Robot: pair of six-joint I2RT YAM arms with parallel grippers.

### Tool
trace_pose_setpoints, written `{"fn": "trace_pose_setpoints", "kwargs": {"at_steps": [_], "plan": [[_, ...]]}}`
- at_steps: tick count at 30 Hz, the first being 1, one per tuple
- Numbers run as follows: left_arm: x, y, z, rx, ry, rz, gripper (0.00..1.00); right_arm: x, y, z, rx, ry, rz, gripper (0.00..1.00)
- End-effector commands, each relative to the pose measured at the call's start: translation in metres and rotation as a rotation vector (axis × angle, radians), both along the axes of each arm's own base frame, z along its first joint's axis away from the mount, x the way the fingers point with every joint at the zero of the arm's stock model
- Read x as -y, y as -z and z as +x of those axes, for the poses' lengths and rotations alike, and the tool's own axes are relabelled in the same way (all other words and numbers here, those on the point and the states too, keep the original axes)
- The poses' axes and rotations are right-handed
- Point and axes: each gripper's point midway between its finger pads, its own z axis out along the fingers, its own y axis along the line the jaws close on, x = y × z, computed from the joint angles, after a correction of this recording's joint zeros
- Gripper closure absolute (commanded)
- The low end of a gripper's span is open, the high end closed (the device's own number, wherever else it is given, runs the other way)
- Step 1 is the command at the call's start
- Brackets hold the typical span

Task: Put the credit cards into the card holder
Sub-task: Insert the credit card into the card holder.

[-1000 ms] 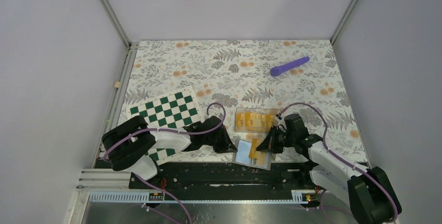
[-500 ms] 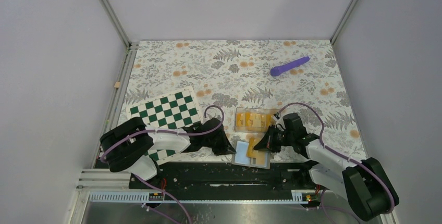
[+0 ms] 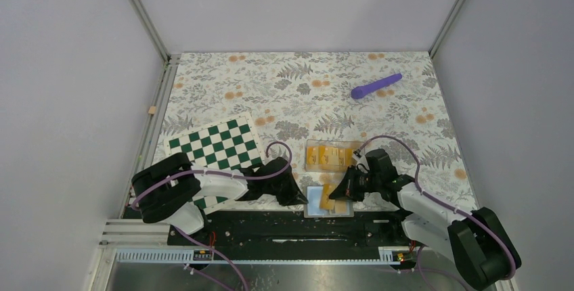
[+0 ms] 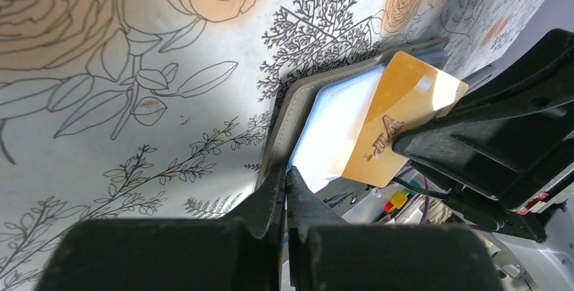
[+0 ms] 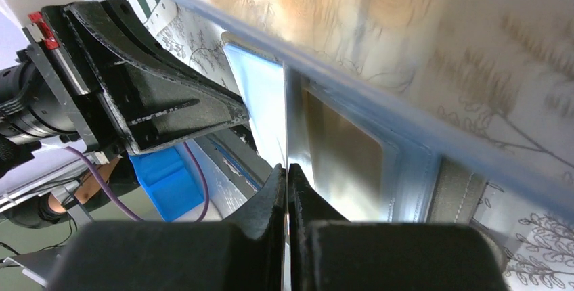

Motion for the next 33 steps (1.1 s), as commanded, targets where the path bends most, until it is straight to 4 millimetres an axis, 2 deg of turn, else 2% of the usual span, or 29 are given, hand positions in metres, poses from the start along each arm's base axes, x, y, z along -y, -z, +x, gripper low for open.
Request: {"fn": "trace_pose_setpoints", "kwargs": {"at_steps": [1, 12, 16, 25, 33], "plan": [[-0.001, 0.007, 0.003, -0.006, -0.038, 0.012, 1.0, 0.004, 0.007, -0.023, -0.072, -0.046, -0.026, 1.0], [0.011, 0.008, 0.005, -0.004, -0.017, -0.013, 1.0, 0.0, 0.016, -0.038, -0.158, -0.139, -0.054, 1.0], [0.013, 0.008, 0.006, -0.002, -0.006, -0.006, 1.0, 0.006, 0.017, -0.044, -0.184, -0.192, -0.106, 1.0], [0.015, 0.009, 0.01, 0.02, 0.014, 0.017, 1.0, 0.016, 0.002, -0.041, -0.125, -0.194, -0.173, 1.0], [0.019, 0.01, 0.011, 0.029, 0.037, 0.02, 1.0, 0.016, 0.001, -0.035, -0.086, -0.157, -0.17, 1.0]]}}
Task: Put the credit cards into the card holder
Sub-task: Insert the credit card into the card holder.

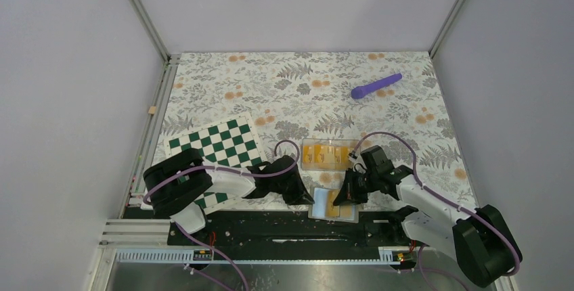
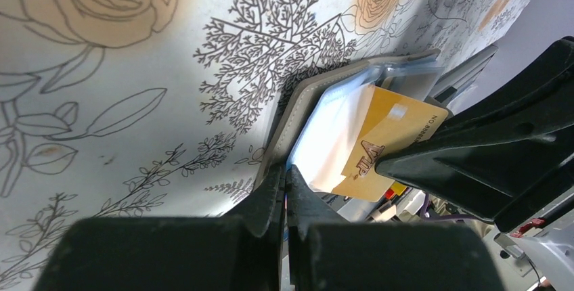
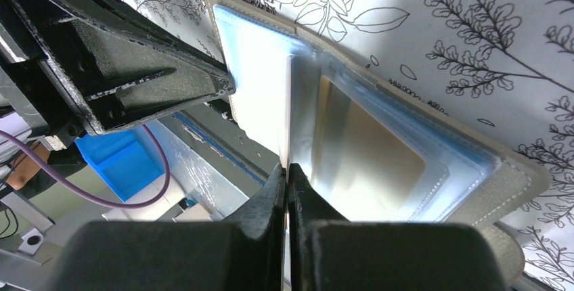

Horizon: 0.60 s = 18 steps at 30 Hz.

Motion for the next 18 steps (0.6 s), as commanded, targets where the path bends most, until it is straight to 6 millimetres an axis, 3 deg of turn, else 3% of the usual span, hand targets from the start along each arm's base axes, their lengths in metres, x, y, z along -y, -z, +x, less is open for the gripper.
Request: {"fn": "trace_pose_setpoints", "kwargs": {"at_steps": [1, 10, 18], "plan": [[0.002, 0.008, 0.011, 0.038, -0.01, 0.042, 1.0, 0.002, 0.003, -0.011, -0.037, -0.016, -0.01, 1.0], [0.011, 0.007, 0.011, 0.043, 0.032, 0.037, 1.0, -0.007, 0.01, -0.011, -0.084, -0.049, 0.026, 1.0], [0.011, 0.007, 0.01, 0.038, 0.033, 0.033, 1.0, 0.007, 0.011, -0.005, -0.059, -0.029, -0.111, 0.72]]}}
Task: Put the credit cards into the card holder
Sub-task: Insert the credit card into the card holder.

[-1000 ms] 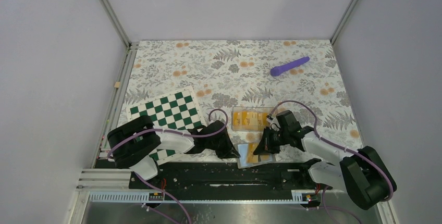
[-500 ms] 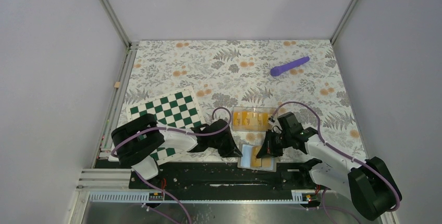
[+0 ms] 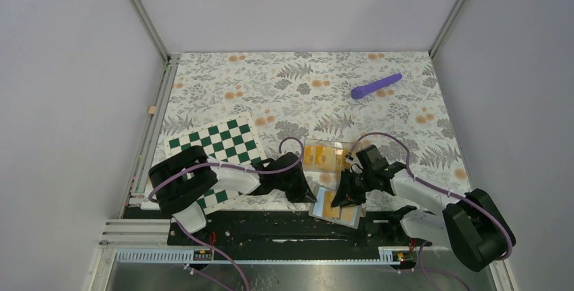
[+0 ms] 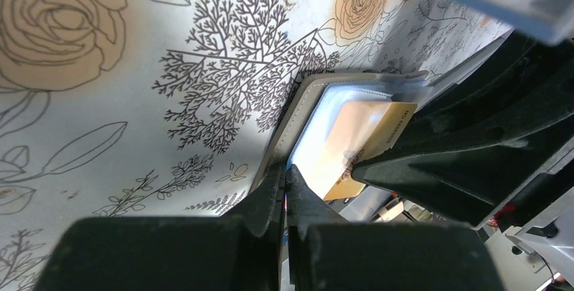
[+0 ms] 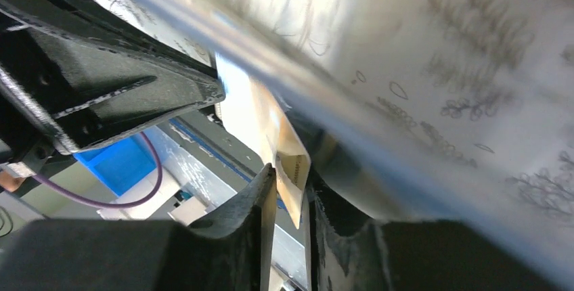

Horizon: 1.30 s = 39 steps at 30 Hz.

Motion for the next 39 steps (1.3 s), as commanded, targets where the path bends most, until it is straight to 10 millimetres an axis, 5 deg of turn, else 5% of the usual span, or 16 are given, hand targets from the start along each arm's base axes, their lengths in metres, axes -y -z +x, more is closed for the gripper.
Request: {"fn": "trace_pose_setpoints", "kwargs": {"at_steps": [1, 10, 29, 30, 35, 39], "plan": [[0.002, 0.006, 0.006, 0.025, -0.015, 0.023, 1.0, 0.013, 0.0, -0.005, -0.01, 0.0, -0.114, 0.68], [-0.005, 0.008, 0.003, 0.0, -0.05, 0.017, 1.0, 0.017, 0.001, -0.004, -0.007, 0.036, -0.156, 0.47], [0.004, -0.015, 0.007, 0.033, -0.039, -0.016, 1.0, -0.033, -0.011, 0.019, -0.019, 0.094, -0.019, 0.44], [0.003, -0.018, 0.008, 0.045, -0.035, -0.012, 0.97, -0.032, -0.012, 0.019, -0.013, 0.088, -0.028, 0.42], [-0.017, -0.027, 0.013, 0.103, -0.027, 0.056, 0.43, -0.012, -0.015, 0.013, 0.028, 0.046, -0.131, 0.31], [-0.021, -0.033, 0.015, 0.108, 0.003, 0.004, 0.26, 0.008, -0.012, 0.004, 0.032, 0.032, -0.217, 0.26]]}}
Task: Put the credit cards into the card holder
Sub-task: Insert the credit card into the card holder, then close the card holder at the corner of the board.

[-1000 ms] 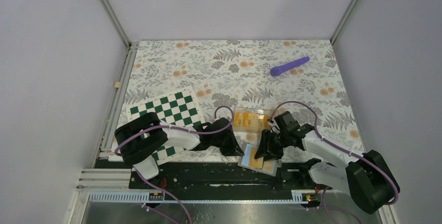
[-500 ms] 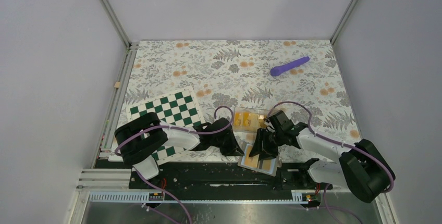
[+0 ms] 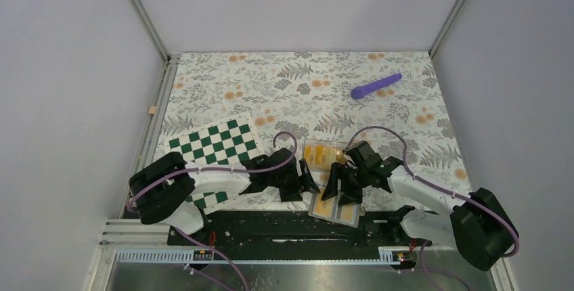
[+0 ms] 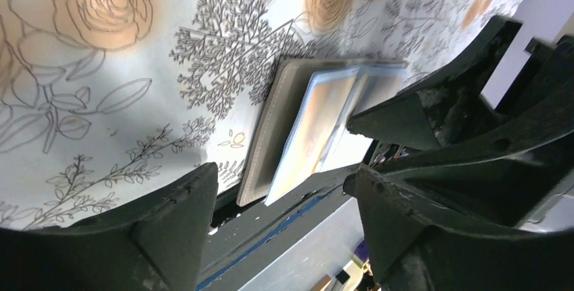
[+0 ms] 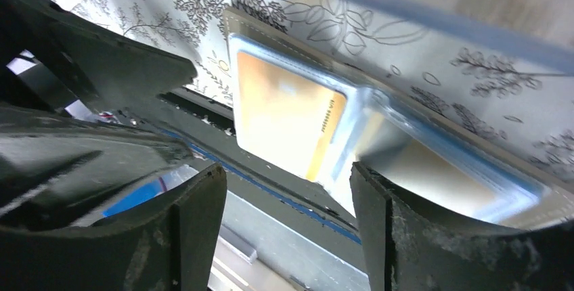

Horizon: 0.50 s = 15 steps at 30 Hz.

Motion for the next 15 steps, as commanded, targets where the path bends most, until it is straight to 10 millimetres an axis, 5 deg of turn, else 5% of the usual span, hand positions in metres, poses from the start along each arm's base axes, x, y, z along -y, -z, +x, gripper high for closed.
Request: {"fn": "trace_pose_setpoints", "kwargs": {"at_steps": [1, 9, 15], "plan": [[-0.004, -0.01, 0.007, 0.025, 0.03, -0.044, 0.24, 0.026, 0.002, -0.008, 0.022, -0.022, -0.132, 0.25], [0.026, -0.003, -0.006, -0.069, 0.167, -0.209, 0.22, 0.061, 0.011, -0.016, 0.008, 0.069, -0.304, 0.29], [0.052, -0.018, -0.005, -0.069, 0.206, -0.333, 0.31, 0.063, 0.024, -0.019, -0.017, 0.104, -0.306, 0.31]]}}
